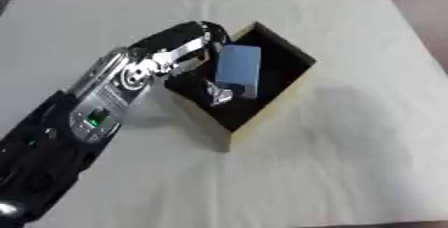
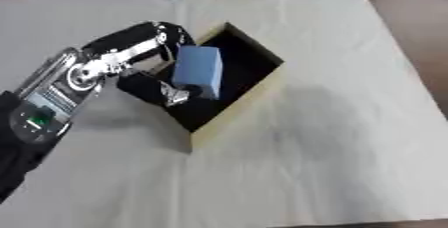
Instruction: Pick up objects on the table and place them in the box.
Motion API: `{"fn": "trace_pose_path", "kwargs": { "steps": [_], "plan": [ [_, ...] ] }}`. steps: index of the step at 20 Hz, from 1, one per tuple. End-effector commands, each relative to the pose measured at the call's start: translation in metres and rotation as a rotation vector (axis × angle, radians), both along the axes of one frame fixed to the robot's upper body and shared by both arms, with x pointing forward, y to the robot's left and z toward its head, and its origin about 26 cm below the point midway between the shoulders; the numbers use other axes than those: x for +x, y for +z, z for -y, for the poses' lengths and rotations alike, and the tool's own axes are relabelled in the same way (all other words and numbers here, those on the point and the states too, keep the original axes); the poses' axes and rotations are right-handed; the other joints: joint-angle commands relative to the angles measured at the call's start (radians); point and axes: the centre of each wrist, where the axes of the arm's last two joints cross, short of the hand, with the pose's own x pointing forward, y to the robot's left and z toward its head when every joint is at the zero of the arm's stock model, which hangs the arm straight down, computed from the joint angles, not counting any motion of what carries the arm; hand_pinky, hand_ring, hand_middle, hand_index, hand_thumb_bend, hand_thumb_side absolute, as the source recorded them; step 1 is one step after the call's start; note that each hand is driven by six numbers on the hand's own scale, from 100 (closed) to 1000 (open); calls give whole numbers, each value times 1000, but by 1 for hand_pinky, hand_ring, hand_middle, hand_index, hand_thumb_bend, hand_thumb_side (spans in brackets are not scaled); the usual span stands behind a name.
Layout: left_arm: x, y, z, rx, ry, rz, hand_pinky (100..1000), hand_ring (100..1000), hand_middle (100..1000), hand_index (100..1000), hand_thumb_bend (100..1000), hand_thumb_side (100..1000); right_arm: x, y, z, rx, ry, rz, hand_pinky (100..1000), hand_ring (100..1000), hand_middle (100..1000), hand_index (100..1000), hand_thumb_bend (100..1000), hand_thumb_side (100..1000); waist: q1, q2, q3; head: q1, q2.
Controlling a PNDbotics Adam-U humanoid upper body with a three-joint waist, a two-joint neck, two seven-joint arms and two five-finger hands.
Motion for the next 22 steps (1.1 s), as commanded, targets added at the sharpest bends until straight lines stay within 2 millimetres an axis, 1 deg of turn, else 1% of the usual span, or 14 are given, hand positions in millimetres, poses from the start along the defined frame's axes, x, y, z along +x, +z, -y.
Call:
{"fn": "trace_pose_path", "kwargs": {
  "steps": [1, 2, 3, 4, 5, 6, 7, 10, 14, 16, 19, 20, 21, 22],
  "plan": [
    [-2, 4, 3, 5, -22, 16, 694, 709, 802, 704, 142, 423, -3, 7, 1, -19, -11, 20, 711, 702, 579, 741, 100, 1000, -5, -14, -1, 4, -7],
    [-2, 3, 4, 14, -28, 16, 703, 724, 816, 721, 193, 440, -3, 7, 1, -18, -11, 19, 711, 701, 579, 741, 100, 1000, -6, -13, -1, 5, -8],
    [-2, 3, 4, 24, -34, 20, 720, 748, 836, 748, 349, 502, -4, 7, 1, -17, -12, 18, 711, 701, 578, 740, 100, 1000, -6, -13, -1, 5, -8],
    [-2, 3, 5, 36, -39, 30, 728, 756, 843, 757, 421, 534, -4, 6, 1, -16, -13, 17, 711, 701, 578, 740, 100, 1000, -6, -12, 0, 5, -8],
    [-3, 4, 5, 47, -43, 43, 751, 777, 857, 782, 596, 624, -4, 6, 1, -15, -14, 16, 711, 700, 578, 740, 100, 1000, -6, -12, 0, 5, -8],
    [-4, 6, 5, 60, -45, 66, 764, 787, 863, 794, 673, 660, -4, 6, 1, -15, -14, 15, 711, 700, 577, 740, 100, 1000, -6, -13, 0, 4, -8],
    [-5, 7, 5, 74, -46, 90, 793, 808, 874, 819, 815, 724, -4, 5, 1, -15, -14, 14, 711, 700, 577, 740, 100, 1000, -6, -13, 1, 4, -8],
    [-8, 14, 4, 118, -38, 175, 811, 821, 872, 837, 935, 774, -4, 5, 1, -15, -15, 10, 710, 699, 576, 739, 100, 1000, -5, -16, 3, 1, -8],
    [-11, 19, 3, 158, -24, 229, 826, 833, 879, 858, 994, 793, -5, 4, 1, -15, -15, 5, 710, 698, 575, 739, 100, 1000, -4, -19, 6, -1, -8],
    [-11, 20, 2, 173, -16, 246, 848, 850, 887, 879, 1000, 800, -5, 4, 1, -15, -15, 4, 710, 697, 574, 738, 100, 1000, -4, -21, 6, -1, -10],
    [-11, 22, 2, 177, -10, 262, 830, 837, 882, 862, 905, 781, -5, 3, 1, -15, -14, 3, 710, 696, 573, 738, 100, 1000, -4, -23, 6, 0, -12],
    [-12, 22, 2, 173, -8, 265, 828, 835, 880, 858, 828, 773, -5, 3, 1, -14, -14, 2, 710, 696, 573, 738, 100, 1000, -5, -23, 6, 1, -12],
    [-12, 22, 2, 167, -6, 267, 828, 835, 880, 858, 828, 773, -5, 3, 1, -14, -14, 1, 710, 696, 573, 738, 100, 1000, -5, -24, 6, 1, -12],
    [-13, 23, 2, 160, -5, 270, 824, 833, 880, 855, 755, 760, -5, 3, 1, -14, -14, 0, 710, 696, 572, 738, 100, 1000, -5, -24, 6, 1, -13]
  ]
}}
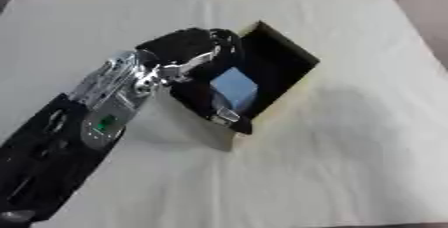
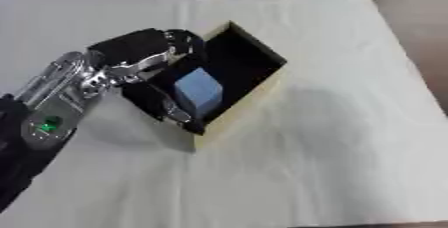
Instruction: Pick up objects on the table and place them in the box.
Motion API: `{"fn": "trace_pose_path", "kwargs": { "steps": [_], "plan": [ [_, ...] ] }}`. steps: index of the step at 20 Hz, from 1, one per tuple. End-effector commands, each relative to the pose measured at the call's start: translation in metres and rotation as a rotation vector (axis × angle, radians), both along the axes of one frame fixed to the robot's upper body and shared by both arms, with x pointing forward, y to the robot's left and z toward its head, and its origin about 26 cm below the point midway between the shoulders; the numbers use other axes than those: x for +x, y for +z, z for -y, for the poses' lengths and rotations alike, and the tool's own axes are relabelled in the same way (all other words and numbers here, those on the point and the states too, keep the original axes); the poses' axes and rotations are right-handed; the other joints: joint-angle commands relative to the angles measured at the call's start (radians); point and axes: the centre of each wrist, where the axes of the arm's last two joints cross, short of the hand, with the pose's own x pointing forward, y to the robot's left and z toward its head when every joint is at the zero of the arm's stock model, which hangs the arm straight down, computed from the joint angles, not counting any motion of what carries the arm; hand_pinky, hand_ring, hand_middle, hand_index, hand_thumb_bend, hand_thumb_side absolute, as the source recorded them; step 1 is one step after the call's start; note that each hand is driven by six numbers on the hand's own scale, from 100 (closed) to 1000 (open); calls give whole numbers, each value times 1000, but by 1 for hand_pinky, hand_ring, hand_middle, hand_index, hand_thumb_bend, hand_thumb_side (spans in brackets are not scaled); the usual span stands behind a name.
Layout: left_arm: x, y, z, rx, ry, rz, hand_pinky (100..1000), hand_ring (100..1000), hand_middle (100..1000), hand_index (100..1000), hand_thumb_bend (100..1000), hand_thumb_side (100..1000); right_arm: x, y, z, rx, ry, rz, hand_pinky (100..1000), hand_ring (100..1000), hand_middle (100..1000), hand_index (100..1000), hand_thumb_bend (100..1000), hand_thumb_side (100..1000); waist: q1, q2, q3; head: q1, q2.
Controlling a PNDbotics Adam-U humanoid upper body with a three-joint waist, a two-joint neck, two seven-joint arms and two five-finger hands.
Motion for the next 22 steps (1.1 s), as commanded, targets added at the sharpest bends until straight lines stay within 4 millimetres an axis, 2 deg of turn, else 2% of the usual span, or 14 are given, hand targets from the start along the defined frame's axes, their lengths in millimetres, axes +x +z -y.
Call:
{"fn": "trace_pose_path", "kwargs": {
  "steps": [1, 3, 5, 8, 9, 12, 16, 20, 22],
  "plan": [
    [-3, 16, -3, -26, 2, 52, 821, 831, 879, 853, 722, 749, -3, 8, 1, -28, -6, 20, 710, 696, 572, 738, 100, 1000, -3, -24, -1, 1, -13],
    [-4, 18, -4, -47, 1, 59, 818, 828, 878, 849, 687, 746, -3, 8, 1, -28, -5, 18, 710, 696, 572, 738, 100, 1000, -4, -25, -1, 2, -15],
    [-6, 21, -4, -75, 2, 66, 804, 816, 873, 836, 600, 742, -3, 8, 1, -28, -4, 16, 710, 695, 572, 738, 100, 1000, -6, -27, 0, 3, -17],
    [-11, 26, -6, -135, -5, 69, 794, 808, 874, 825, 543, 745, -3, 7, 1, -27, -5, 14, 710, 695, 571, 738, 100, 1000, -6, -30, 2, 4, -19],
    [-14, 30, -8, -159, -14, 69, 794, 808, 874, 824, 541, 746, -3, 7, 1, -27, -5, 13, 710, 695, 571, 738, 100, 1000, -6, -31, 2, 3, -20],
    [-29, 45, -16, -274, -50, 86, 785, 799, 872, 810, 446, 732, -4, 8, 1, -27, -8, 16, 709, 695, 572, 738, 100, 1000, -7, -34, 5, 0, -24],
    [-53, 69, -42, -483, -67, 111, 782, 798, 876, 801, 433, 742, -4, 9, 2, -28, -15, 26, 709, 696, 573, 738, 100, 1000, -5, -39, 6, -11, -21],
    [-73, 84, -81, -683, -23, 133, 780, 797, 883, 794, 330, 711, -4, 11, 4, -30, -25, 40, 709, 697, 574, 738, 100, 1000, -2, -40, 10, -35, -9],
    [-81, 87, -93, -749, -11, 141, 780, 797, 883, 794, 330, 711, -3, 12, 4, -30, -27, 44, 709, 697, 574, 738, 100, 1000, -1, -39, 10, -39, -7]
  ]
}}
